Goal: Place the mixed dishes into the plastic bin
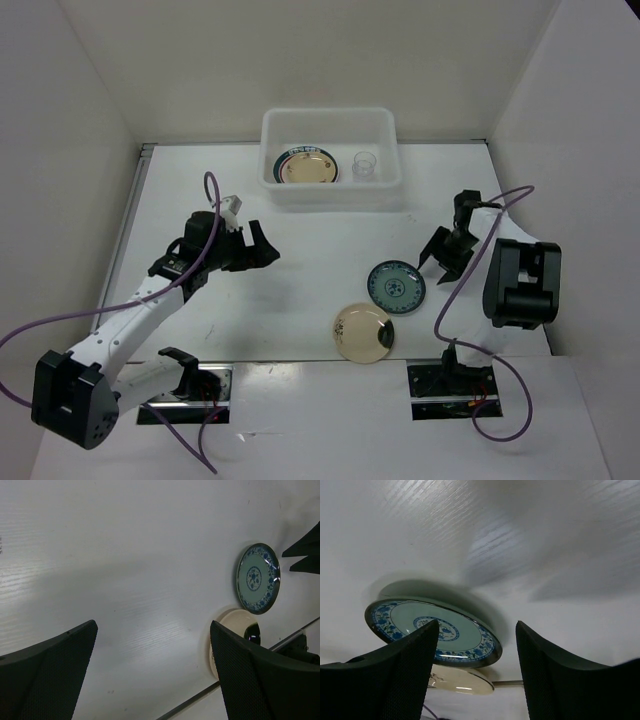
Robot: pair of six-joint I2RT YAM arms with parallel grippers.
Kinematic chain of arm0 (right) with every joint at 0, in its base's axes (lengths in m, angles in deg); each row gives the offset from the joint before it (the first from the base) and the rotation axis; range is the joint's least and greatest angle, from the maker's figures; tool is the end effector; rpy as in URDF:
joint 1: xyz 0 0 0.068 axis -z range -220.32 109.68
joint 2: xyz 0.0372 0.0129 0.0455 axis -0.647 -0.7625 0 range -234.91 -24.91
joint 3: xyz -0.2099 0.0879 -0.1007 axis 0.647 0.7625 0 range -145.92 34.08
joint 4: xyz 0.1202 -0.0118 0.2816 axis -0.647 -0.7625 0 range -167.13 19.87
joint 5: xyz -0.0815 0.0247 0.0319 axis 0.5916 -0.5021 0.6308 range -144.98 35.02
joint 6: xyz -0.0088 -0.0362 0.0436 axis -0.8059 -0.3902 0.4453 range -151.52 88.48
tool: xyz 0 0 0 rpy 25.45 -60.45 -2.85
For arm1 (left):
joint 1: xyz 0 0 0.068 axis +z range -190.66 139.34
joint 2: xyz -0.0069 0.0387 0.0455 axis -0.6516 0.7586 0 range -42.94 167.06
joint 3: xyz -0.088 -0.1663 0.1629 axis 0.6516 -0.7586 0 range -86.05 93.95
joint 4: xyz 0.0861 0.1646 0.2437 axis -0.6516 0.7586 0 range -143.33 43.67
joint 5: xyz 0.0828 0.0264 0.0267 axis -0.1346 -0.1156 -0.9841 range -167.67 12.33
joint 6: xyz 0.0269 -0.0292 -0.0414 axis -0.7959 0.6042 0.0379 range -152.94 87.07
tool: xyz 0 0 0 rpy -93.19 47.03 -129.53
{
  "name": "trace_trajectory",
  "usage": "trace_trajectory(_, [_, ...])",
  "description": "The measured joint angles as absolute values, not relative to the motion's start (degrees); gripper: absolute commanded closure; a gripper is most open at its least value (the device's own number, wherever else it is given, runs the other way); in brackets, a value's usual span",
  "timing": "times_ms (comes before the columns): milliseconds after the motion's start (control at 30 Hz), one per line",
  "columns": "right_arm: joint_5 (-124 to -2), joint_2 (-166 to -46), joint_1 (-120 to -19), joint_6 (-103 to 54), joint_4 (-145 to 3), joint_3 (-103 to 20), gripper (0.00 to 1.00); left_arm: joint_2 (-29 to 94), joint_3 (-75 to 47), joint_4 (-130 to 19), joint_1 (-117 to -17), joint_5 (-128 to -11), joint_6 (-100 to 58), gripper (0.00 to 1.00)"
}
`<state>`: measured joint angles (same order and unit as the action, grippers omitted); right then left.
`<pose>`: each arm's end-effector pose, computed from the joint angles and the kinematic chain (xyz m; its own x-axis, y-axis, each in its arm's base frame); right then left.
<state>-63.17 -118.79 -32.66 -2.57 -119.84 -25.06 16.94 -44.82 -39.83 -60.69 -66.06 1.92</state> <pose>0.3197 -0.0372 0.1210 -0.8060 0.5917 -0.0158 0.5809 0.7959 0.1709 0.2721 -0.1080 0.2231 -0.6935 -0.3431 -0.6336 0.1209 0.8115 -0.5717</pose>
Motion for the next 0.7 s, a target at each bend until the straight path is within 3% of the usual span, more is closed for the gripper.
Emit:
trace_trajectory(233, [-67.89, -121.48, -32.66, -3.88, -118.81, -23.66, 0.33, 16.85, -44.82, -39.83, -60.69, -67.32, 1.94, 0.00])
trace_trajectory(700, [-74.75, -123.84, -36.44, -2.68, -117.65, -19.16, 0.48, 16.85, -44.82, -39.15, -60.69, -68.94, 1.96, 0.00])
